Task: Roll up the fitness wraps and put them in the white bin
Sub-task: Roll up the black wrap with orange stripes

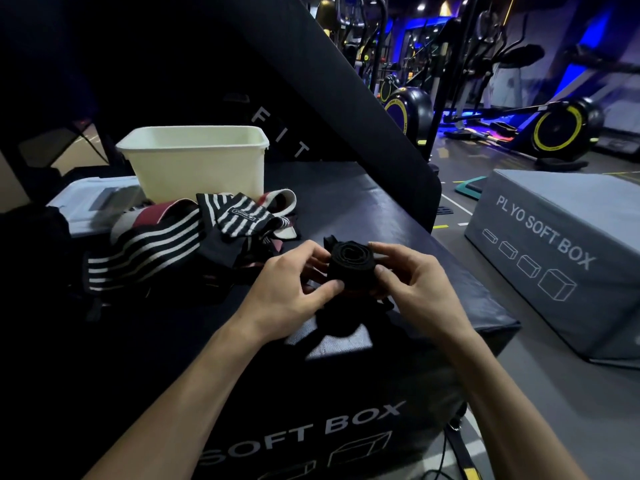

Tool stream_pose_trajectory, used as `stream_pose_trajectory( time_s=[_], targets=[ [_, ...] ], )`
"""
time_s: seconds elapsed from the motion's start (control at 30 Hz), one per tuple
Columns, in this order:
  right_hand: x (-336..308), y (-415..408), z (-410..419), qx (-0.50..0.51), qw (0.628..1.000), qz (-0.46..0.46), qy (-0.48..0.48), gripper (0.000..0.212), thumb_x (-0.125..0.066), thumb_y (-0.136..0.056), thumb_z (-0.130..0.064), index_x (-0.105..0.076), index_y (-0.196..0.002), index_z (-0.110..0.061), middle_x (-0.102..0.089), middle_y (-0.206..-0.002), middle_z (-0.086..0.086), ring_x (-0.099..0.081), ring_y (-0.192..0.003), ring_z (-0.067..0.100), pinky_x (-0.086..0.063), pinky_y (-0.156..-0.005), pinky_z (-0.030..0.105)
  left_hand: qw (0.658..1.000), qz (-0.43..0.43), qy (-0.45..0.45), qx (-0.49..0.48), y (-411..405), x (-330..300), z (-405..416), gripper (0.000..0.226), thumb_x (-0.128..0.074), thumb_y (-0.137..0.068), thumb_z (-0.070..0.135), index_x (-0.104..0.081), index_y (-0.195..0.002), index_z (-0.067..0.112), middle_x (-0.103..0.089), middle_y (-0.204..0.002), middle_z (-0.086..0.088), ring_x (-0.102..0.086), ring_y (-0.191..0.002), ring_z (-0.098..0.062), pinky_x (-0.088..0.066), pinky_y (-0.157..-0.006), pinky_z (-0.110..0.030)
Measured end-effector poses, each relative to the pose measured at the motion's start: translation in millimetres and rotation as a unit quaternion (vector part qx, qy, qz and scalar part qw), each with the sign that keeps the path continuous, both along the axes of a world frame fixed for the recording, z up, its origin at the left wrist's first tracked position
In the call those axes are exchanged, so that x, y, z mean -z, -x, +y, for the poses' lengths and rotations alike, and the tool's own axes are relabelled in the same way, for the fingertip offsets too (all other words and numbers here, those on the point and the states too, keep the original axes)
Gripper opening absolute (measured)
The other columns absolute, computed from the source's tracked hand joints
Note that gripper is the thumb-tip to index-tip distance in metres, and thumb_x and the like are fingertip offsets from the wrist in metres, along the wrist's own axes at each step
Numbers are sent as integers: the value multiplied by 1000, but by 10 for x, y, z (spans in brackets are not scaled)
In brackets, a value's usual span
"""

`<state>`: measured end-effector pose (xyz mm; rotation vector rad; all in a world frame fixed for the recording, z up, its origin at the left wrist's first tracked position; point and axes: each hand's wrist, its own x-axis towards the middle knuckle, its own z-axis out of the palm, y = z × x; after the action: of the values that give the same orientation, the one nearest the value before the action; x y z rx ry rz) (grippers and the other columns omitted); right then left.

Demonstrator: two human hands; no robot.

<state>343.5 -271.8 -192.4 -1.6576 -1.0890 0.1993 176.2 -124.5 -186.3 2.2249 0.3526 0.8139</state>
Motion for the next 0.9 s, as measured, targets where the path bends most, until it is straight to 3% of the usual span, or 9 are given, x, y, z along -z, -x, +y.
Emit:
stream_pose_trajectory(
  time_s=[0.17, 0.33, 0.43, 0.5, 0.6, 0.63, 0.7, 0.77, 0.9],
  targets=[
    [-11, 150, -14, -42, 997, -59, 30, 58, -84, -82, -24, -60, -135, -26, -71, -116, -16, -68, -100, 3, -53, -84, 18, 1000, -21, 13, -19, -18, 38, 8, 24, -88, -80, 22, -68, -92, 18, -76, -83, 8, -72, -75, -3, -57, -68, -21],
    [-16, 112, 92, -25, 998, -57, 25, 59, -94, -69, -23, -62, -118, -28, -71, -105, -13, -66, -93, 5, -51, -80, 18, 999, -12, 30, 12, -11, 74, 171, 14, -79, -83, 16, -73, -92, 26, -76, -86, 10, -75, -82, -13, -61, -82, -40],
    [-33, 95, 145, -39, 998, -38, 29, 56, -93, -68, -15, -62, -113, -25, -71, -102, -9, -65, -94, 4, -47, -77, 17, 1000, -21, 16, -5, -14, 19, 231, 19, -80, -85, 8, -74, -91, 26, -76, -81, 9, -73, -73, -14, -60, -73, -33],
    [-35, 100, 171, -51, 998, -27, 30, 55, -93, -68, -13, -62, -112, -23, -71, -101, -8, -65, -93, 4, -47, -77, 17, 998, -40, -25, -50, 3, -43, 308, 25, -80, -85, 10, -70, -101, 25, -73, -88, 10, -69, -75, -8, -56, -73, -24],
    [-37, 109, 194, -62, 998, -18, 28, 54, -90, -66, -17, -61, -111, -24, -71, -101, -8, -65, -93, 4, -48, -78, 17, 989, 30, -137, -42, 23, -89, 459, 58, -79, -82, 10, -60, -134, 27, -62, -127, 13, -53, -102, -7, -44, -97, -19],
    [-37, 112, 196, -64, 997, -16, 27, 54, -89, -66, -17, -61, -112, -24, -71, -101, -8, -65, -93, 5, -48, -79, 19, 985, 63, -162, -22, 15, -70, 488, 62, -78, -82, 8, -59, -138, 26, -59, -132, 14, -48, -109, -8, -38, -105, -20],
    [-40, 111, 199, -65, 997, -16, 26, 54, -88, -65, -19, -61, -112, -24, -71, -102, -7, -66, -95, 7, -50, -80, 22, 984, 83, -161, -4, -15, -38, 483, 47, -76, -84, 10, -67, -126, 28, -63, -118, 12, -49, -112, -11, -40, -107, -25],
    [-46, 110, 205, -60, 998, -18, 30, 54, -86, -64, -21, -61, -112, -25, -71, -102, -7, -66, -95, 8, -51, -81, 26, 984, 54, -166, -14, -17, -47, 471, 23, -74, -86, 18, -72, -107, 28, -66, -98, 11, -54, -101, -12, -48, -94, -31],
    [-23, 112, 241, -44, 999, -16, 25, 52, -88, -66, -14, -62, -110, -25, -72, -99, -7, -66, -89, 5, -52, -80, 24, 992, -22, -120, -10, 82, -115, 459, 18, -83, -85, 18, -80, -101, 25, -71, -89, 17, -64, -87, -1, -46, -79, -13]
  ],
)
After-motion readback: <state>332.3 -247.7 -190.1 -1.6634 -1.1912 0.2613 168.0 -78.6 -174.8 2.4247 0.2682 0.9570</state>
